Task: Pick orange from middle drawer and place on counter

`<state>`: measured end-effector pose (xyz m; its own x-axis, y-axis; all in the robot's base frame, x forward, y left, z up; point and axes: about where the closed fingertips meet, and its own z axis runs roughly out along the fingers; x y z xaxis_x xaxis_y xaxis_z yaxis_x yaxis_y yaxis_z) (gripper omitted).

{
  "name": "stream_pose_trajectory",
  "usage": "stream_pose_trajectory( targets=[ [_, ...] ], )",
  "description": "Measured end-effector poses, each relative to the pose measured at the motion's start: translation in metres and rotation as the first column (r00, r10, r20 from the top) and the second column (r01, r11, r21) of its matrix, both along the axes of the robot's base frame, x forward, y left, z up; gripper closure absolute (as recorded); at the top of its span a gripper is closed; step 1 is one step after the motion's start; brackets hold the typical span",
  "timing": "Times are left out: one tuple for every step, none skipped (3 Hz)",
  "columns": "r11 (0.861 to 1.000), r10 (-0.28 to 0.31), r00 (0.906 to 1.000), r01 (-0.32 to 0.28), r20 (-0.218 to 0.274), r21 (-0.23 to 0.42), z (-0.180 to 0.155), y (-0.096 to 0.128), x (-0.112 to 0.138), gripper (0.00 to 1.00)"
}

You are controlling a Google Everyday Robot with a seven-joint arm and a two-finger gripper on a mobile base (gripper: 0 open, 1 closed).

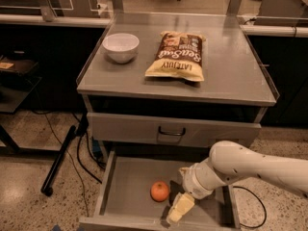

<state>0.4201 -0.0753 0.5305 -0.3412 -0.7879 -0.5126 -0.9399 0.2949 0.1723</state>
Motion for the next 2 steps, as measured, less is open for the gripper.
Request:
stream_pose_trajectory(
  targets=[
    [1.000, 0.000, 1.0000, 0.000, 0.000, 0.000, 0.0000, 0.0000, 0.0000, 0.00],
    [0.999, 0.000, 1.0000, 0.001, -0.009, 0.050, -0.0084, 0.0038, -0.0020, 0.00]
  ],
)
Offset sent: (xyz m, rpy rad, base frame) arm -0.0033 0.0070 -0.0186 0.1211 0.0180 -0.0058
